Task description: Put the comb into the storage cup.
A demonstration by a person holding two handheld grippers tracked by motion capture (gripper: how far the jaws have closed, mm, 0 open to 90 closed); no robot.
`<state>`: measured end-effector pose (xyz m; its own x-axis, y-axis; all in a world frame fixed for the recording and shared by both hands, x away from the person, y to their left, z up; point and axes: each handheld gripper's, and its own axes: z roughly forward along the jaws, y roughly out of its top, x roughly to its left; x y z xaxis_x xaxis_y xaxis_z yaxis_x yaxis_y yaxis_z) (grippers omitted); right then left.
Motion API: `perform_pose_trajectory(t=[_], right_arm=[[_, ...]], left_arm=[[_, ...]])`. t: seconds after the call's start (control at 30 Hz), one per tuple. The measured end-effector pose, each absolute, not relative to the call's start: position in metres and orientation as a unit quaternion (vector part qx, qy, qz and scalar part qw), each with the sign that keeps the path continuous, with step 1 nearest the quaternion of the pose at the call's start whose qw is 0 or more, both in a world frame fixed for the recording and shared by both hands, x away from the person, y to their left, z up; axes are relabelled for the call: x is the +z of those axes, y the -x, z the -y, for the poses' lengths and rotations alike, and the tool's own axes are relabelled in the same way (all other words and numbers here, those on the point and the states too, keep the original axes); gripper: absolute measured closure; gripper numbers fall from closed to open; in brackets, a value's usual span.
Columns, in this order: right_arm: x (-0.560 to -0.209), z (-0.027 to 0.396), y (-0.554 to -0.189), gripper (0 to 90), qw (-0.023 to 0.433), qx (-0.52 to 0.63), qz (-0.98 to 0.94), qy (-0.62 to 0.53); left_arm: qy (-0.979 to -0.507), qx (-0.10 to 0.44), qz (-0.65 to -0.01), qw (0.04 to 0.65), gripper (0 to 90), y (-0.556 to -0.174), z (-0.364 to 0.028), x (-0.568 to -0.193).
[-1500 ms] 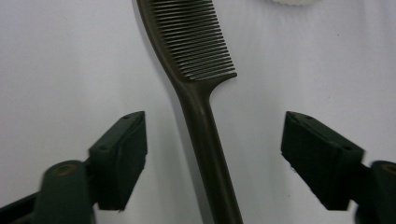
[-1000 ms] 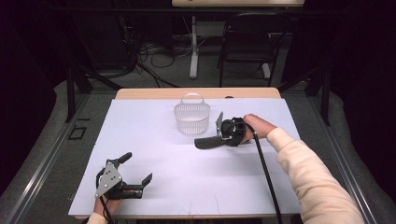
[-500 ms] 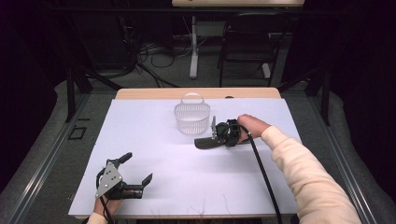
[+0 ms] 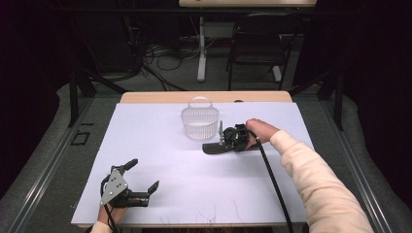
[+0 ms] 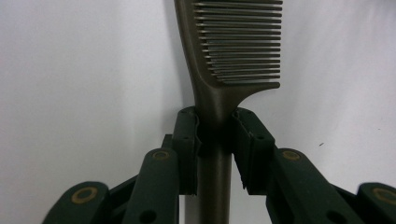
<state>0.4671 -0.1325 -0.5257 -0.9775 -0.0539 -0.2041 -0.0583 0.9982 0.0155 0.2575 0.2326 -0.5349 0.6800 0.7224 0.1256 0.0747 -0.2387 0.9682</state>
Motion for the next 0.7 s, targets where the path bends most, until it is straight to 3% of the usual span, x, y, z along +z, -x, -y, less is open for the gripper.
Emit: perform_pose_trajectory(t=[0.7], right_arm=[[-0.501,0.144,-0.455,72.1,0.100,0.054,-0.993,0.023]], left_arm=[[-0.730,0.294,-0.272,0.553,0.8,-0.257,-0.233,-0.535]])
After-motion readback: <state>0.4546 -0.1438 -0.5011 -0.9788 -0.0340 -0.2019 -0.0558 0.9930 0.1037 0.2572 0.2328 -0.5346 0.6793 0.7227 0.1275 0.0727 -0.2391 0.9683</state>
